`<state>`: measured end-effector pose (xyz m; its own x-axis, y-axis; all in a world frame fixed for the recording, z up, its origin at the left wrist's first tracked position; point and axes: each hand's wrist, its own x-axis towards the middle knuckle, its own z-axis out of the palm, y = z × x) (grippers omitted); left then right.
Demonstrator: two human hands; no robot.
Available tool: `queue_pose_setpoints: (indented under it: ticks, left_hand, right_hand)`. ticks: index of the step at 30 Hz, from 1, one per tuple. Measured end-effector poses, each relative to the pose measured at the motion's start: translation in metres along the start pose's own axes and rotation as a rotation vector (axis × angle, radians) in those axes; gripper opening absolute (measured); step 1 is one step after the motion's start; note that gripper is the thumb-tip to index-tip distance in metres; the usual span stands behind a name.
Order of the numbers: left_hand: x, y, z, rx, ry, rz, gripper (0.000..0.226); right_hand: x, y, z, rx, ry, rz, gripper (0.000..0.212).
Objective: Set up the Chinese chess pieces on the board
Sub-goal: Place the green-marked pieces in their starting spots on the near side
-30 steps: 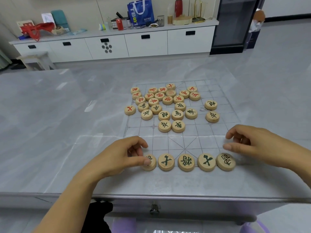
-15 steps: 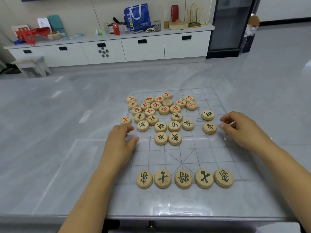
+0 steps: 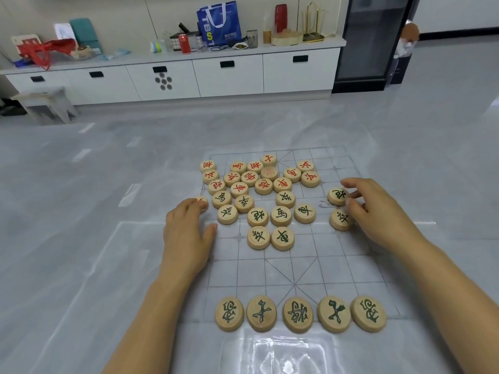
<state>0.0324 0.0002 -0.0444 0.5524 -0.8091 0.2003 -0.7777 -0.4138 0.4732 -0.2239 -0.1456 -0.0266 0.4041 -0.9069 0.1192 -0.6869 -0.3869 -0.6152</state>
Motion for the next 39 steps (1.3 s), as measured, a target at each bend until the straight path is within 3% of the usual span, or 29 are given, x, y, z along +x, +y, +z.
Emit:
queue_pose_setpoints:
  ticks: [9,27,34,39]
  left_hand:
    - [0.001,-0.004,0.0,0.052,-0.076,-0.042,0.057]
    - [0.0,0.001,0.004,0.137,-0.2,0.029,0.049]
    - [-0.002,0.0,0.001,0.042,-0.137,0.047,0.042]
    - [0.011,-0.013,-0.01,-0.182,0.054,-0.189,0.047]
  right_hand:
    - [0.002,0.002,0.0,-0.069,-0.077,-0.014,0.046]
    - [0.001,0.006,0.0,-0.172,-0.162,-0.058,0.043]
    - [0.002,0.008,0.001,-0.124,-0.16,-0.052,0.041]
    - [0.002,0.009,-0.006,0.055,-0.072,0.028,0.046]
